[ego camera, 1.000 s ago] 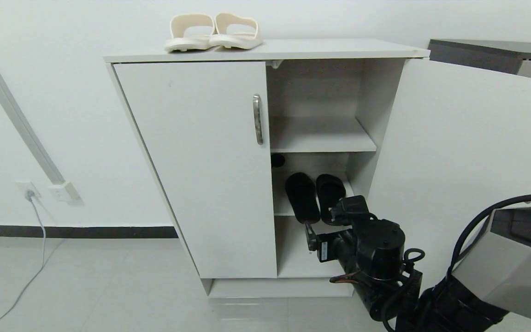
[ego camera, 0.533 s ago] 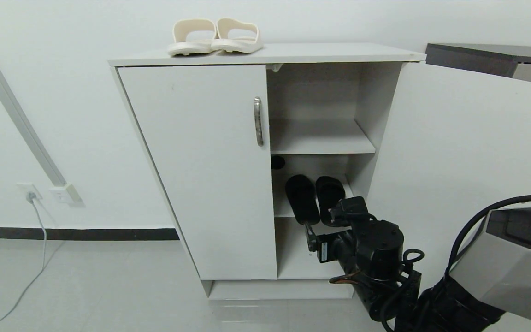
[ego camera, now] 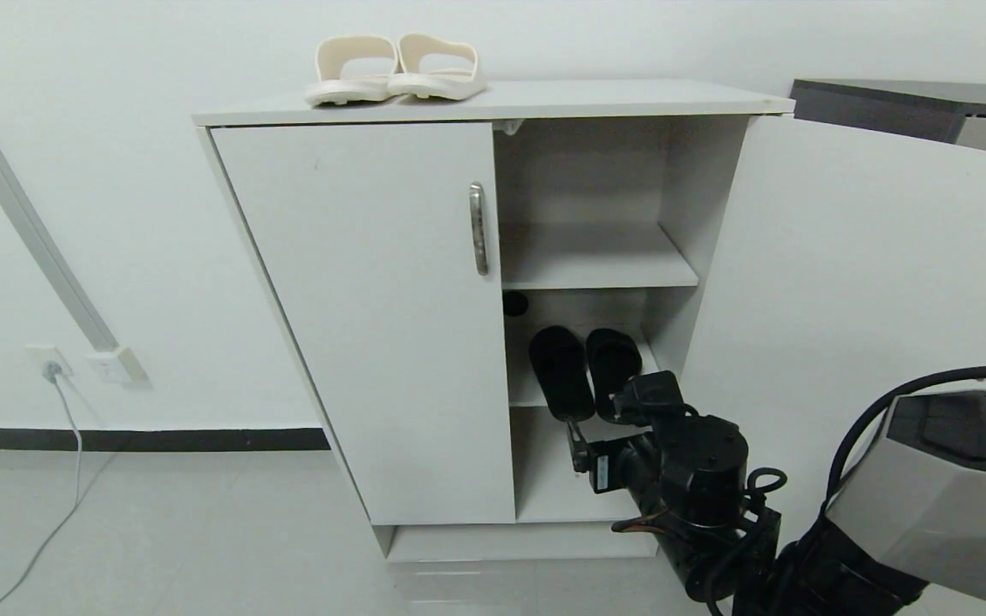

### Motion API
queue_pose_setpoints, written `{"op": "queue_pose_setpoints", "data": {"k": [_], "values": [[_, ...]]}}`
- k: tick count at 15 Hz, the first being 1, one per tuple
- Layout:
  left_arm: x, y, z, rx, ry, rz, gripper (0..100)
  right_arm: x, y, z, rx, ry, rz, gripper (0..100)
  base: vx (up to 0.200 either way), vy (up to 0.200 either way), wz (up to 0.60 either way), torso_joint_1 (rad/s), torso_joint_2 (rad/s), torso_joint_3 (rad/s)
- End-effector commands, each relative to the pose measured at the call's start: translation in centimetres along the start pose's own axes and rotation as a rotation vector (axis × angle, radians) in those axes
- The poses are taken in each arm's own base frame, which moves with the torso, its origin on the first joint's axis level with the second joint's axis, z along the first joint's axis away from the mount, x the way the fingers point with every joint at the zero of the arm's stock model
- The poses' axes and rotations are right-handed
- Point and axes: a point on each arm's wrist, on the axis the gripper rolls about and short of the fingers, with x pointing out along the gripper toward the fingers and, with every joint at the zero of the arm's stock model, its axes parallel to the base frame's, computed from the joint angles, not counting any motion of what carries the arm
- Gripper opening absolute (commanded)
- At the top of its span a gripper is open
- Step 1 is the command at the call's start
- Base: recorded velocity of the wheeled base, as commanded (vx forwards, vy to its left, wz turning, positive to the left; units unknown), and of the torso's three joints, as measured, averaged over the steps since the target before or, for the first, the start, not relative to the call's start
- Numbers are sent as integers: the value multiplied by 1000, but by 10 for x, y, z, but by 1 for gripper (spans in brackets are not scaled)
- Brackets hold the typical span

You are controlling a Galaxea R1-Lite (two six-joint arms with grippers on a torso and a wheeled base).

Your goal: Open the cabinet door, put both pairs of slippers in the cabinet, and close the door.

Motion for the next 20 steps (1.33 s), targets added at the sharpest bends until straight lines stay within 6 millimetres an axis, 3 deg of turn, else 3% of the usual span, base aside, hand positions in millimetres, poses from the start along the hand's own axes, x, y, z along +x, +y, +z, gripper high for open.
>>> {"op": "queue_pose_setpoints", "data": {"k": [1, 14, 20], "values": [[0, 0, 0, 0, 1, 0, 0, 0, 1, -2, -4, 4, 1, 100, 0, 200, 0, 2, 2, 2], [0, 0, 0, 0, 1, 0, 0, 4, -12, -6, 5, 0, 46, 100, 0, 200, 0, 4, 3, 2], [0, 0, 0, 0, 2, 0, 0, 6, -13, -13, -19, -10, 49, 100, 0, 0, 0, 0, 0, 0]]}}
